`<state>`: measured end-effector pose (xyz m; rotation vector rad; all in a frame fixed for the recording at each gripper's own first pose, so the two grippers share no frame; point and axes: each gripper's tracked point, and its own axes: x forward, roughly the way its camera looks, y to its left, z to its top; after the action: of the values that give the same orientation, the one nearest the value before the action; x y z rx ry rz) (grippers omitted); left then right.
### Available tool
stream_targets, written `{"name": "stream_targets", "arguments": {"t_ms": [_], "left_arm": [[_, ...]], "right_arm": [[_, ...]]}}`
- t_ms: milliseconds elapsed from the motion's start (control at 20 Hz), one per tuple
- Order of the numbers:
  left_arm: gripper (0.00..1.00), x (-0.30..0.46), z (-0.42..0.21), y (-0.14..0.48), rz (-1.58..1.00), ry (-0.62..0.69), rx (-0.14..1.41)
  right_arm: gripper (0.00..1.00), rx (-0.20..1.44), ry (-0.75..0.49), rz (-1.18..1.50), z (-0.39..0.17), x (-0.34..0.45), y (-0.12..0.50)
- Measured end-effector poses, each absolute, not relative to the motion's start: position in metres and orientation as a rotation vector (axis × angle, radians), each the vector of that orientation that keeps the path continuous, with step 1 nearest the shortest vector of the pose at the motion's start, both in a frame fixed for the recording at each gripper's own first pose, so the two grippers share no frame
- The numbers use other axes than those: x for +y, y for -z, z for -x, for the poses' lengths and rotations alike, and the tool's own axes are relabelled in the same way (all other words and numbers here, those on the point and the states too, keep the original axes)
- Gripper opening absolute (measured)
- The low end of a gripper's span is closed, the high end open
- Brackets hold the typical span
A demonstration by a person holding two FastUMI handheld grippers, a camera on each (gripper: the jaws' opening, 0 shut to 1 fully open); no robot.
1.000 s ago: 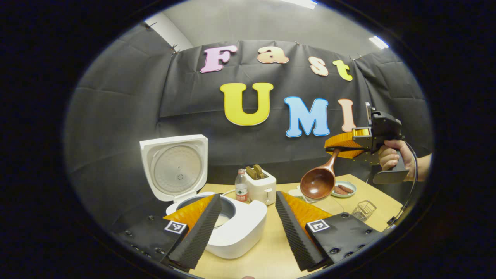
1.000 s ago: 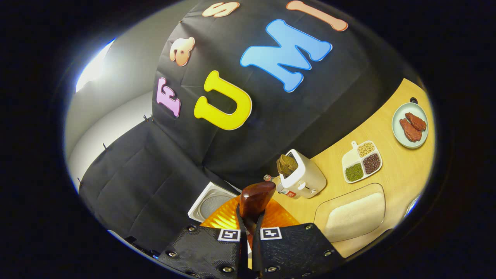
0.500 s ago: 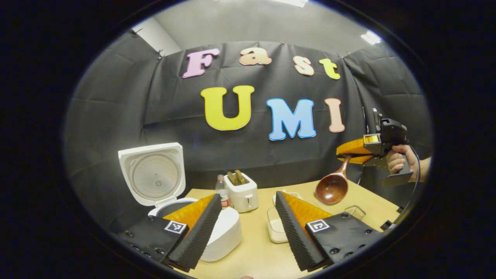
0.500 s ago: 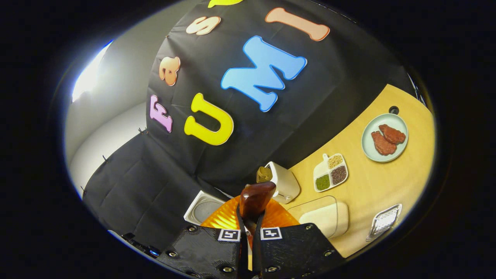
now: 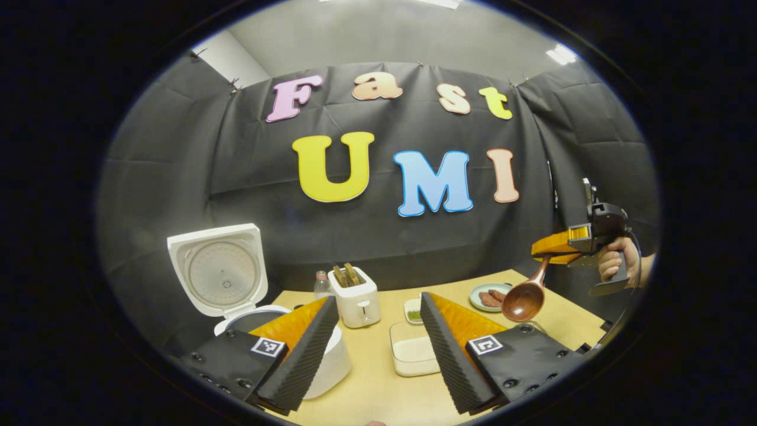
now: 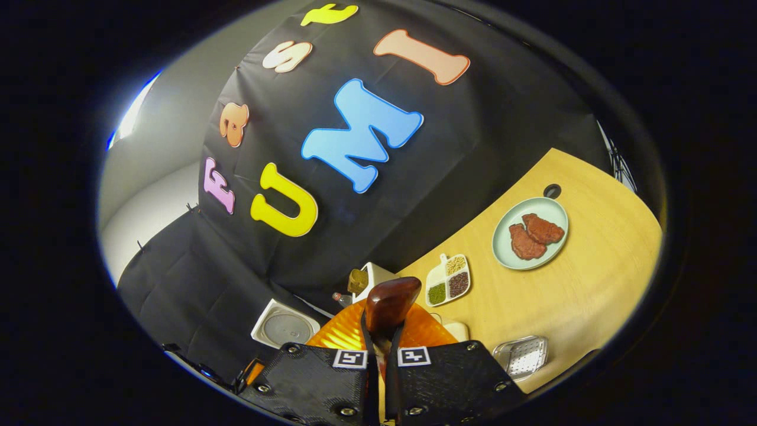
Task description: Close the left gripper, press the button to open the rice cooker; take a wooden spoon from the chopstick holder with the right hand, scoop a spoonful of rice and pour it into the rice cooker, then put the wooden spoon back into the chopstick holder.
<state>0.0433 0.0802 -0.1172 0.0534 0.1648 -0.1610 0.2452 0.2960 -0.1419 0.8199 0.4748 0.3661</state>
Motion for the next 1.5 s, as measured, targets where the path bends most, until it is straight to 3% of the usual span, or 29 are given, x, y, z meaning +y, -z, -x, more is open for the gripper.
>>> {"name": "stream_targets", "arguments": {"t_ms": [300, 650, 1500], "left_arm": [[0.99, 0.072, -0.04, 0.118, -0.026, 0.144, 0.176], [0.99, 0.068, -0.042, 0.12, -0.018, 0.126, 0.197], [0.99, 0.085, -0.037, 0.121, 0.001, 0.06, 0.219]], "right_arm": [[0.05, 0.518, -0.271, -0.772, -0.242, 0.26, 0.178], [0.05, 0.565, -0.148, -0.524, -0.243, 0.234, 0.227], [0.05, 0.618, -0.173, -0.111, -0.253, 0.278, 0.289]]}}
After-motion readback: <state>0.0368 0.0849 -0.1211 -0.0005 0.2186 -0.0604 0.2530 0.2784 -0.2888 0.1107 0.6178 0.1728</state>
